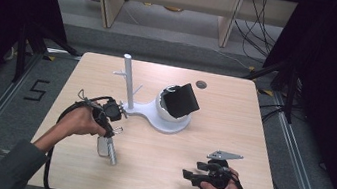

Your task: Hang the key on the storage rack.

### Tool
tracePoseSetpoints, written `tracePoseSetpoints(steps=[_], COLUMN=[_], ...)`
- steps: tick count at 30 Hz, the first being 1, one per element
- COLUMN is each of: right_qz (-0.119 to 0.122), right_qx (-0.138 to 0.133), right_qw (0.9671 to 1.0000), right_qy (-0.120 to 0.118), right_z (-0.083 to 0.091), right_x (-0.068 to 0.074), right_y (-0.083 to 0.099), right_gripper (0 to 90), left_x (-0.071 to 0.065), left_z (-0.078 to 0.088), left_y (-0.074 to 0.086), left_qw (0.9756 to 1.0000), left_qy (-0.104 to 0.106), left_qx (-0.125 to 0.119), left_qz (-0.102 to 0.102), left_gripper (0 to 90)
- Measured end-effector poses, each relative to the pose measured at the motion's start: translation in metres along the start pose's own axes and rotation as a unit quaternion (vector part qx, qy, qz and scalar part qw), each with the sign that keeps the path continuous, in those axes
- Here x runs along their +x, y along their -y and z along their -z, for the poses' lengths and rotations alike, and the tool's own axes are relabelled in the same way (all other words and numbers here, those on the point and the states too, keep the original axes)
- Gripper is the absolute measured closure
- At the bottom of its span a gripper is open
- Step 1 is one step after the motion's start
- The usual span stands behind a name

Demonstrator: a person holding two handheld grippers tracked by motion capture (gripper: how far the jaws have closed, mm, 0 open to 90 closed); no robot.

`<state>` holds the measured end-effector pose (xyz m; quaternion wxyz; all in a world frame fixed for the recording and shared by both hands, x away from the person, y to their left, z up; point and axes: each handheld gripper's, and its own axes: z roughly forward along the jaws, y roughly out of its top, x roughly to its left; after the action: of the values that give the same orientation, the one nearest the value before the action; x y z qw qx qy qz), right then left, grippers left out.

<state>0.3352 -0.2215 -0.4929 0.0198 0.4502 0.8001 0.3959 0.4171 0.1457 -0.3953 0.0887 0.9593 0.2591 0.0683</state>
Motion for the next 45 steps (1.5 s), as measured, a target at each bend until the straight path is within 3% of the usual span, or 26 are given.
tracePoseSetpoints(steps=[4, 5, 6, 13, 22, 25, 26, 30, 31, 40, 44, 45], right_qz=[-0.007, -0.028, -0.005, -0.003, -0.003, -0.015, -0.003, -0.004, -0.021, -0.021, -0.004, -0.021], right_qx=[0.002, 0.007, 0.000, -0.003, 0.000, 0.002, -0.001, -0.002, 0.006, 0.006, 0.001, 0.006], right_qw=[0.9999, 0.9994, 0.9999, 0.9998, 0.9999, 0.9997, 0.9999, 0.9998, 0.9996, 0.9996, 0.9998, 0.9996], right_qy=[-0.010, -0.017, -0.011, -0.018, -0.014, -0.018, -0.016, -0.018, -0.018, -0.019, -0.017, -0.019], right_z=[0.000, 0.001, 0.001, -0.001, -0.001, 0.000, -0.001, -0.001, 0.000, 0.000, -0.001, 0.000], right_x=[-0.001, 0.001, -0.003, -0.003, -0.003, -0.002, -0.004, -0.004, -0.001, -0.001, -0.004, -0.001], right_y=[0.000, 0.000, 0.000, 0.001, 0.000, 0.001, 0.000, 0.000, 0.001, 0.001, 0.001, 0.001], right_gripper=[28.9, 28.9, 28.9, 28.9, 28.9, 28.9, 28.9, 28.9, 28.9, 28.9, 28.9, 28.9], left_x=[0.004, 0.005, 0.007, 0.018, 0.032, 0.038, 0.041, 0.051, 0.053, 0.071, 0.076, 0.078], left_z=[0.018, 0.022, 0.027, 0.056, 0.071, 0.076, 0.078, 0.089, 0.091, 0.110, 0.115, 0.116], left_y=[0.002, 0.002, 0.003, 0.003, 0.006, 0.006, 0.007, 0.008, 0.009, 0.004, -0.001, -0.002], left_qw=[0.9998, 0.9998, 0.9997, 0.9990, 0.9981, 0.9977, 0.9976, 0.9961, 0.9958, 0.9927, 0.9919, 0.9916], left_qy=[-0.015, -0.017, -0.019, -0.039, -0.044, -0.047, -0.047, -0.053, -0.053, -0.066, -0.070, -0.069], left_qx=[-0.008, -0.010, -0.012, -0.014, -0.024, -0.024, -0.024, -0.032, -0.033, -0.046, -0.052, -0.052], left_qz=[0.004, 0.006, 0.007, 0.017, 0.035, 0.042, 0.045, 0.062, 0.067, 0.089, 0.092, 0.097], left_gripper=[75.0, 75.0, 75.0, 75.0, 75.0, 75.0, 75.0, 75.0, 75.0, 75.0, 75.0, 75.0])
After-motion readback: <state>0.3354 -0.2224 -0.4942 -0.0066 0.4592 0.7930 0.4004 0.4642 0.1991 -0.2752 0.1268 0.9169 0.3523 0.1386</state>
